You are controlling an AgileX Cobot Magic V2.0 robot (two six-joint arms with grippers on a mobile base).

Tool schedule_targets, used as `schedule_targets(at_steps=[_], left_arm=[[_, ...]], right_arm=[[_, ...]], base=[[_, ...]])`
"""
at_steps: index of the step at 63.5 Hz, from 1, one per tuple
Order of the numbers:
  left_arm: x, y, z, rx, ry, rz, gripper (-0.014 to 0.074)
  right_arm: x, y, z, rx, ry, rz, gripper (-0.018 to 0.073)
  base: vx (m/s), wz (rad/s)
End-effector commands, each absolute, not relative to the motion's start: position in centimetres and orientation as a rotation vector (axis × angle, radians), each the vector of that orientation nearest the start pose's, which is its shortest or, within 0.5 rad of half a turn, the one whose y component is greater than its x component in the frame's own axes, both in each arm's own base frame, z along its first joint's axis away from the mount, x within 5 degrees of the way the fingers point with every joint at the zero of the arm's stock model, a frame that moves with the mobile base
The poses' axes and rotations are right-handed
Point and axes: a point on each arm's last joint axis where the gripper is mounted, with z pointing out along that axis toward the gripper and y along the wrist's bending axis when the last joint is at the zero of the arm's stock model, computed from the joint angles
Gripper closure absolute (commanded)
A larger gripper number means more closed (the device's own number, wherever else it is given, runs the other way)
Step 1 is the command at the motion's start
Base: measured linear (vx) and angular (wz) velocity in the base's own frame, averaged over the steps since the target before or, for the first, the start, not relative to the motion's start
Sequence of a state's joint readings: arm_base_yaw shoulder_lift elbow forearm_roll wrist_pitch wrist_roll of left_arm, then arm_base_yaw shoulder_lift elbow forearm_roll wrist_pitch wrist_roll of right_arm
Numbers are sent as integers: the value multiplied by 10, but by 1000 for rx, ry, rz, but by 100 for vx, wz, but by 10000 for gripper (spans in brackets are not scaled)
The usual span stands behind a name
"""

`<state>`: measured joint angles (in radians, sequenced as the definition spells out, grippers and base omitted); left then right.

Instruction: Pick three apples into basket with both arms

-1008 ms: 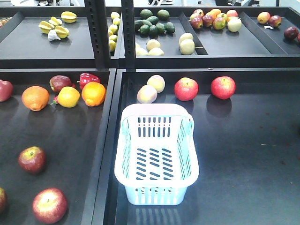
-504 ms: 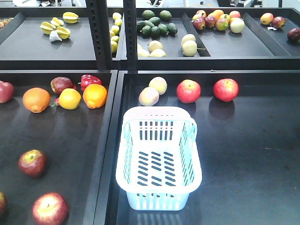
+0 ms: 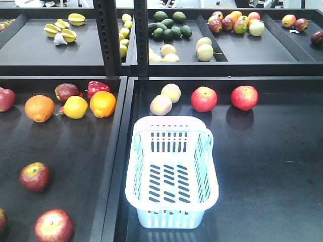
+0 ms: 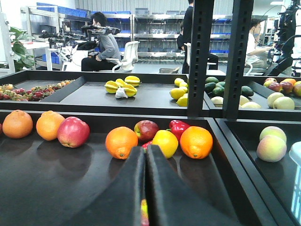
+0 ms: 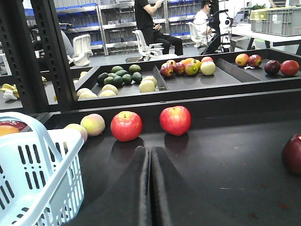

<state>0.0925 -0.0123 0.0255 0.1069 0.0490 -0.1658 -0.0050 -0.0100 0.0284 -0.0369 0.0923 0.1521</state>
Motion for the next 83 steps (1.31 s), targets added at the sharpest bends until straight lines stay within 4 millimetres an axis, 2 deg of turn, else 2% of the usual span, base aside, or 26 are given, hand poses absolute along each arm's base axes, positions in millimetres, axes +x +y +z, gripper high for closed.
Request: schedule_targets(at_steps=[1,73,83], left_arm=[[53,5,216,-109,1427,24,604],[53,5,216,-110,1426,22,604],[53,5,216,-292,1402,-183,604]], right_arm=[[56,-1,201,85,1516,72,564],[56,-1,201,85,1516,72,564],[56,-1,201,85,1516,72,564]], base=[[0,0],[0,0],[0,0]])
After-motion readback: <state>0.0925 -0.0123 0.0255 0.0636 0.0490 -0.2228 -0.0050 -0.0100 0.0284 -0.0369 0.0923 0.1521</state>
